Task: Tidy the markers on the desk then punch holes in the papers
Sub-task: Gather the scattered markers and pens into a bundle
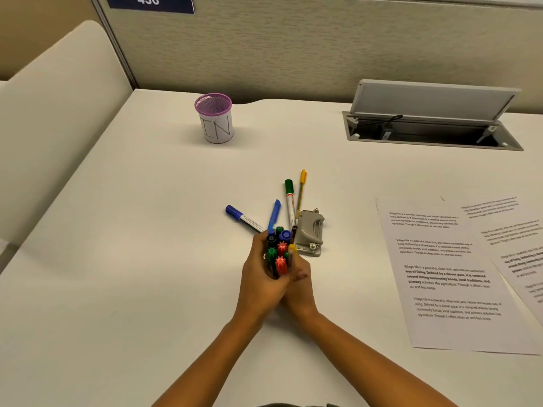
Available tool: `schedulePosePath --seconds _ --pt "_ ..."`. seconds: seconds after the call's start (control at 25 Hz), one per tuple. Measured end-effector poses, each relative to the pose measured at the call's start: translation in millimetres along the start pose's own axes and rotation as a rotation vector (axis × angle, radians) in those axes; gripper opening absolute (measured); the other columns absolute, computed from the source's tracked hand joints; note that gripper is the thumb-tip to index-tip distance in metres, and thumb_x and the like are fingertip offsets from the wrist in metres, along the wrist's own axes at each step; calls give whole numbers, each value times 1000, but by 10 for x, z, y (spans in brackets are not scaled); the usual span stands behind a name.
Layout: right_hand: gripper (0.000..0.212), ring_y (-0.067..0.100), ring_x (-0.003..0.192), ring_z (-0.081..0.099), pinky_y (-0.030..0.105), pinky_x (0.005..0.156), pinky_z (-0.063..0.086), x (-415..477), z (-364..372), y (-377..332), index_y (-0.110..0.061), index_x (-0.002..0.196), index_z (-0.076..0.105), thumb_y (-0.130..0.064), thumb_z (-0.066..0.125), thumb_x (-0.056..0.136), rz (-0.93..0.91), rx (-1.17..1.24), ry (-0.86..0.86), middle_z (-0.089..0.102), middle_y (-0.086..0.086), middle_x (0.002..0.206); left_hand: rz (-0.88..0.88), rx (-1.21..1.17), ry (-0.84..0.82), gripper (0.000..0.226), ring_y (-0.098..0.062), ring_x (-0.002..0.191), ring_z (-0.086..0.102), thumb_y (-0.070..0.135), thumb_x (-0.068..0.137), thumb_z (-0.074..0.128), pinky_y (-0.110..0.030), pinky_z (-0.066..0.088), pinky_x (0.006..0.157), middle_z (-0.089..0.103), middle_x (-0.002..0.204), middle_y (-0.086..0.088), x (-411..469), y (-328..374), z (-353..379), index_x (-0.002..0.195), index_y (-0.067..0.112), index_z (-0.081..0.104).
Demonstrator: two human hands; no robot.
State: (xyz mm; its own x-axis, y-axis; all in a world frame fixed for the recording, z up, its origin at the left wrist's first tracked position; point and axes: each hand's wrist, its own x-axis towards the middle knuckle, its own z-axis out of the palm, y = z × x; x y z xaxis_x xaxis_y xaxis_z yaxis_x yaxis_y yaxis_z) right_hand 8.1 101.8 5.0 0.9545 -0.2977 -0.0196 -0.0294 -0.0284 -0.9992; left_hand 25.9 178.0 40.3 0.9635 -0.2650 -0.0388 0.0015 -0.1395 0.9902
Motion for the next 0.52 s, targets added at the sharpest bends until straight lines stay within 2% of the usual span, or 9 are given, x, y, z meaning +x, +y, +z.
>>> schedulePosePath --seconds 0.04,0.08,0.12,0.2,0.28,0.32,0.44,0.52 --pt "49 -7 91 63 11 76 50 19 -31 0 -31 102 56 -65 65 69 2 -15 22 63 -22 92 69 -26 -61 75 -7 126 49 57 67 72 -14 45 94 55 127 20 10 30 -39 132 33 41" --pt "39 -5 86 64 15 72 52 41 -71 -7 -28 103 58 -51 71 74 -24 -45 68 64 -19 88 141 -14 -114 80 -8 130 45 68 70 60 -15 41 100 50 134 17 29 49 -67 136 28 38" --pt "31 -3 81 65 17 68 53 62 -123 -28 -23 105 60 -34 73 79 -47 -75 121 66 -17 85 215 13 -144 80 -11 133 42 72 76 49 -19 38 105 46 139 13 62 39 -90 139 24 36" --pt "25 0 74 65 13 61 51 99 -261 -74 -16 103 63 -18 73 80 -56 -84 243 67 -12 81 246 134 -57 60 -14 128 45 64 87 39 -26 39 105 48 135 13 164 6 -109 133 25 41" --pt "18 1 63 63 10 54 48 110 -431 -121 -14 96 64 -15 73 80 -67 -80 334 67 -9 74 129 245 169 36 -14 117 51 47 90 51 -29 46 95 52 122 13 311 -43 -100 120 28 47" --pt "16 2 59 61 11 52 47 107 -518 -149 -13 94 64 -14 73 80 -68 -83 372 67 -7 71 55 317 244 33 -16 114 51 38 89 58 -27 46 90 52 120 9 394 -56 -103 118 26 48" --pt "14 9 56 58 17 50 49 106 -737 -224 -17 90 63 -22 73 81 -39 -115 483 63 -2 69 -96 516 232 49 -23 108 52 32 84 68 -26 43 80 44 125 -6 637 -104 -112 124 14 45" --pt "21 14 60 60 19 52 50 108 -855 -215 -16 94 62 -29 72 81 -30 -173 546 63 -1 70 -124 609 214 62 -26 105 54 34 81 71 -28 46 80 39 129 -10 730 -80 -71 129 9 40"
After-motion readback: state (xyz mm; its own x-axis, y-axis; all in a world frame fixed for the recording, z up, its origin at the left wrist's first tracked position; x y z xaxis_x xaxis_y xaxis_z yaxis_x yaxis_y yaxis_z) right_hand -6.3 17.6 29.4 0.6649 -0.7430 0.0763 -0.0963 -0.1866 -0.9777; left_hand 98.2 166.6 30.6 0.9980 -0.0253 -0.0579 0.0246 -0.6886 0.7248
